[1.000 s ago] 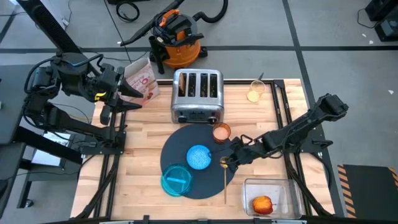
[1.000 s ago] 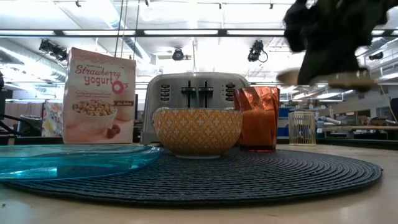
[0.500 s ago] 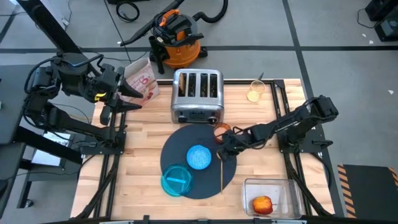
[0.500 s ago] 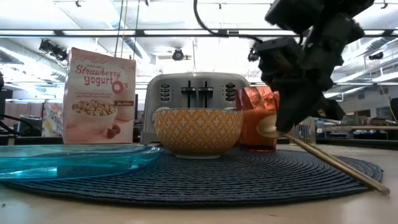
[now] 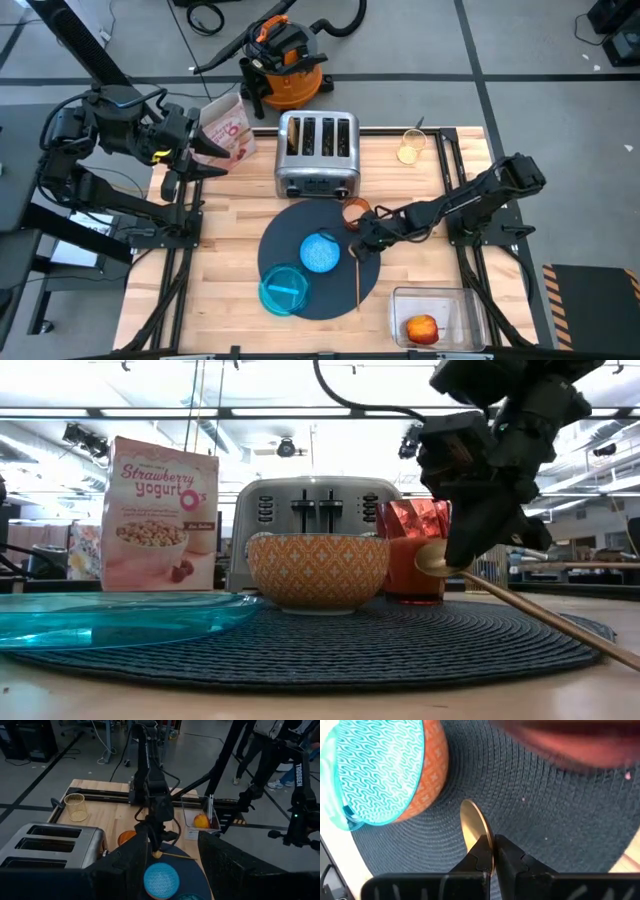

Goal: Arrange a breakfast setting
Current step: Put the gold spoon on the right side of the blue bowl

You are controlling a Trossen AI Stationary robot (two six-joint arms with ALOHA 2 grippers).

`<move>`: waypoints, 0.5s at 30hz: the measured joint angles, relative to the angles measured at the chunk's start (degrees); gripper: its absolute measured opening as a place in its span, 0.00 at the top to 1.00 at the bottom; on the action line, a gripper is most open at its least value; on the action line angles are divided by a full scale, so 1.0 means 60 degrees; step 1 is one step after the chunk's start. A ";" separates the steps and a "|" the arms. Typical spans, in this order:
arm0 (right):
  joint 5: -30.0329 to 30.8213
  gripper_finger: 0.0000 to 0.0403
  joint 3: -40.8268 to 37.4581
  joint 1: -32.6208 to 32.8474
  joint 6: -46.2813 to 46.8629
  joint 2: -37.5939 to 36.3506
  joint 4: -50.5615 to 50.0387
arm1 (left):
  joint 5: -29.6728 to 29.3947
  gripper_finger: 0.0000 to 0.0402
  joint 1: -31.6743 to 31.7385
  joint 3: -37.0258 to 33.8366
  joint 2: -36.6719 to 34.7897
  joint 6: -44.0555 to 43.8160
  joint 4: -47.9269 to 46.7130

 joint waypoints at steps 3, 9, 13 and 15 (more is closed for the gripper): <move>0.0595 0.97 0.0000 0.0260 0.0046 -0.0023 0.0060 | 0.0000 0.54 0.0001 0.0000 0.0000 0.0000 0.0000; 0.2087 0.97 -0.0111 0.0778 0.0067 -0.0027 0.0292 | 0.0002 0.54 0.0002 0.0000 0.0000 -0.0139 -0.0004; 0.2751 0.97 -0.0313 0.0996 0.0099 -0.0027 0.0389 | 0.0000 0.54 0.0004 0.0000 0.0000 -0.0168 -0.0004; 0.3190 0.97 -0.0389 0.1115 0.0075 -0.0027 0.0391 | 0.0000 0.54 0.0004 0.0000 0.0000 -0.0179 -0.0004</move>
